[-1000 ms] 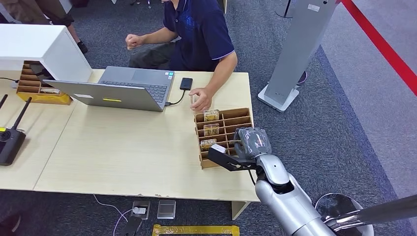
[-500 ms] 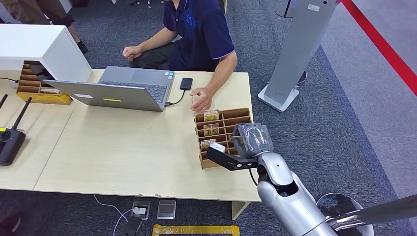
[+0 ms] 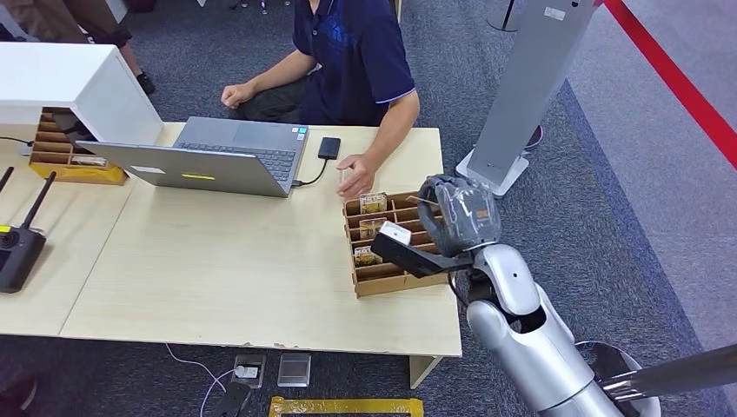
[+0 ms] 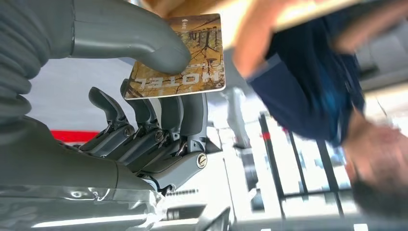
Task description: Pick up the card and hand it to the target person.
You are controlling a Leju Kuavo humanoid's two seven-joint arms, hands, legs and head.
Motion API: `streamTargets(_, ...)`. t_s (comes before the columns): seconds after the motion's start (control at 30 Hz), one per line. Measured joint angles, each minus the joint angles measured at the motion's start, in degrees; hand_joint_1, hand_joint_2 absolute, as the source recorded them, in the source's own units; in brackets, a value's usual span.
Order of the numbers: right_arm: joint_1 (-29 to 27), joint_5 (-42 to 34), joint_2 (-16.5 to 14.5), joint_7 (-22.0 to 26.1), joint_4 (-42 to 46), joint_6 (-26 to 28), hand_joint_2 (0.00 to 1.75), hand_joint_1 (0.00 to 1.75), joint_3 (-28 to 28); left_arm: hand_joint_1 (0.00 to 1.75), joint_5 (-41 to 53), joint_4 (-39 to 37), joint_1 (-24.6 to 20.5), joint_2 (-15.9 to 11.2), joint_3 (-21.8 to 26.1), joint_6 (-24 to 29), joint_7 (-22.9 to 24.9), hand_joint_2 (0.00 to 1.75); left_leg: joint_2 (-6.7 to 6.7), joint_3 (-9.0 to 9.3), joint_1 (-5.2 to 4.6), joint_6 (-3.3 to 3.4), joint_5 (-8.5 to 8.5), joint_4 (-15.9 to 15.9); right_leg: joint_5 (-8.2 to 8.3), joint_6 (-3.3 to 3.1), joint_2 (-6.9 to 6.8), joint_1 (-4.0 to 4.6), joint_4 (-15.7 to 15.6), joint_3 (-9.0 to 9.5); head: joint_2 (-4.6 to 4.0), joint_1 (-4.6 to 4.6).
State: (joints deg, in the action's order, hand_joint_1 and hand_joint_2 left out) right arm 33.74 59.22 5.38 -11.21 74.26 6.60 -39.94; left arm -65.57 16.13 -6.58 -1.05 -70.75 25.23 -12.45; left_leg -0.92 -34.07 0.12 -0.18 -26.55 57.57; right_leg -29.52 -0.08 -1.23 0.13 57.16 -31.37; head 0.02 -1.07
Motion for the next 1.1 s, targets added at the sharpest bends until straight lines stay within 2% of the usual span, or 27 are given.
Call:
streamTargets(0.23,4.71,-2.69,-0.70,2.78,-0.97,4.23,1.75,1.48,1.09,0.00,0.09,0.00,-0.04,0.02,-0.01,-0.01,-0.28,0.00,0.01,-0.01,0.00,0.00,0.00,0.00,0.00,0.00,0.00,0.00,0.01,0.01,0.01,0.01)
streamTargets(0.4,9.04,-4.79,-2.54,5.78,-5.36,8.76,1.75,1.51,1.27,0.00,0.80,0.00,-0.07,0.02,-0.01,-0.02,-0.69,0.00,0.01,-0.02,0.00,0.00,0.00,0.00,0.00,0.00,0.00,0.00,0.01,0.01,0.01,0.00)
streamTargets(0.77,17.73,-9.31,-9.59,12.94,-22.90,16.75,1.75,1.48,1.15,0.00,0.91,0.00,-0.16,-0.03,-0.02,1.44,-1.32,0.00,0.01,-0.03,0.00,0.00,0.00,0.00,0.00,0.00,-0.01,0.01,0.03,0.01,0.01,0.01)
streamTargets(1.0,20.30,-7.35,-14.26,13.17,-31.45,19.34,1.75,1.46,0.65,0.00,0.50,0.00,-0.22,-0.55,-0.02,2.81,-2.28,0.00,0.01,-0.03,0.00,0.00,0.00,0.00,-0.01,0.00,-0.01,0.01,0.03,0.00,0.01,-0.01)
streamTargets(1.1,20.81,-6.14,-15.74,13.04,-34.04,20.20,1.75,1.39,0.42,0.00,0.39,0.00,-0.24,-0.86,-0.02,3.09,-2.22,0.00,0.01,-0.03,0.00,0.00,0.00,0.00,-0.01,0.00,-0.01,0.01,0.03,0.00,0.00,-0.01)
